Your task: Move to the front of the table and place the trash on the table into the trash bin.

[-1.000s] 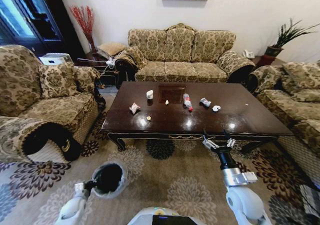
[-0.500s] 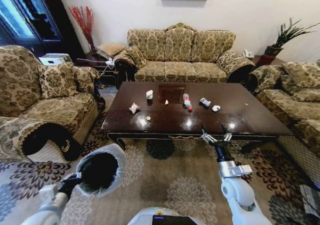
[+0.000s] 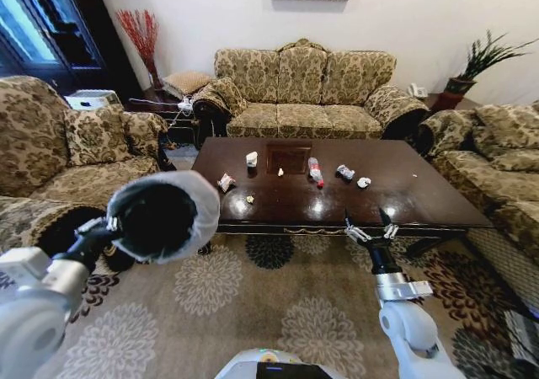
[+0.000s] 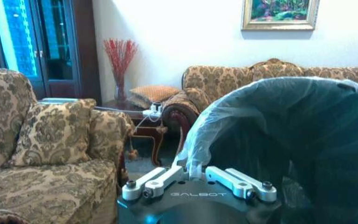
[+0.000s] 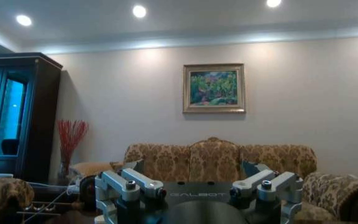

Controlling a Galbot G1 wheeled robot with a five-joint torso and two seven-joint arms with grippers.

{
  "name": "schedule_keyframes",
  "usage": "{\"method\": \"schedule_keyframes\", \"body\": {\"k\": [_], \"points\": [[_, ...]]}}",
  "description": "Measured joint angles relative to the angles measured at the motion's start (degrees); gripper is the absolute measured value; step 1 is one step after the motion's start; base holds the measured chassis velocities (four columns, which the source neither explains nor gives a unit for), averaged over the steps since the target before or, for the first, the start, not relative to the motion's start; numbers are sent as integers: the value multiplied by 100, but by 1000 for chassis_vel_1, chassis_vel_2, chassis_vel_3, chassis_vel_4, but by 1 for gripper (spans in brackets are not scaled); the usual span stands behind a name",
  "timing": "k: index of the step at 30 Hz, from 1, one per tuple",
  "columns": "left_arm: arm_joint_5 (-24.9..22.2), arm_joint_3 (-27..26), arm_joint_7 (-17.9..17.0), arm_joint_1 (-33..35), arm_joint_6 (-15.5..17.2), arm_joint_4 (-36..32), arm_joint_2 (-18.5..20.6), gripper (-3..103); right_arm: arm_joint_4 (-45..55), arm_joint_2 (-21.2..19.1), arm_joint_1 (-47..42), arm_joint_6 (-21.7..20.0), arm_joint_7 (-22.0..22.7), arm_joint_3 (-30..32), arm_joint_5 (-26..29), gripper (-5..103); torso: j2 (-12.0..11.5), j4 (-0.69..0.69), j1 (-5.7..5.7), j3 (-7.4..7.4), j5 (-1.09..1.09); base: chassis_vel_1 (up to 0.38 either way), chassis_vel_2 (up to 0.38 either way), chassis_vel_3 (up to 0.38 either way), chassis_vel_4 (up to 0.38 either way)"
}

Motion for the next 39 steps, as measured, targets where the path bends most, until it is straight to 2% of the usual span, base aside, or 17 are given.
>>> {"method": "schedule_keyframes", "body": {"k": [6, 14, 22, 28, 36, 39], "points": [[189, 421, 25, -155, -2, 71, -141, 0, 47, -14, 61, -97, 56, -10, -37, 100, 0, 1, -1, -1, -2, -15, 98, 19, -90], [110, 416, 61, -229, -36, 223, 140, 0, 68, 23, 98, -149, 59, -47, -132, 100, 0, 1, 1, 0, -2, -73, 221, 85, -210], [88, 518, 88, -304, -66, 316, 195, 0, 60, 21, 159, -167, 57, -76, -198, 100, -1, 0, 2, 1, 1, -56, 219, 56, -231], [103, 591, 92, -351, -72, 351, 190, 0, 34, 20, 173, -172, 54, -107, -210, 100, -1, 0, 1, 0, -1, 83, 205, -76, -233], [107, 591, 104, -364, -80, 398, 205, 0, -56, 53, 187, -107, 56, -141, -196, 100, -1, 1, 0, 0, -2, 259, 281, -258, -275], [109, 603, 125, -369, -99, 403, 222, 0, -69, 53, 234, -235, 103, -215, -115, 100, 0, 2, -2, -1, -2, 305, 264, -278, -237]]}}
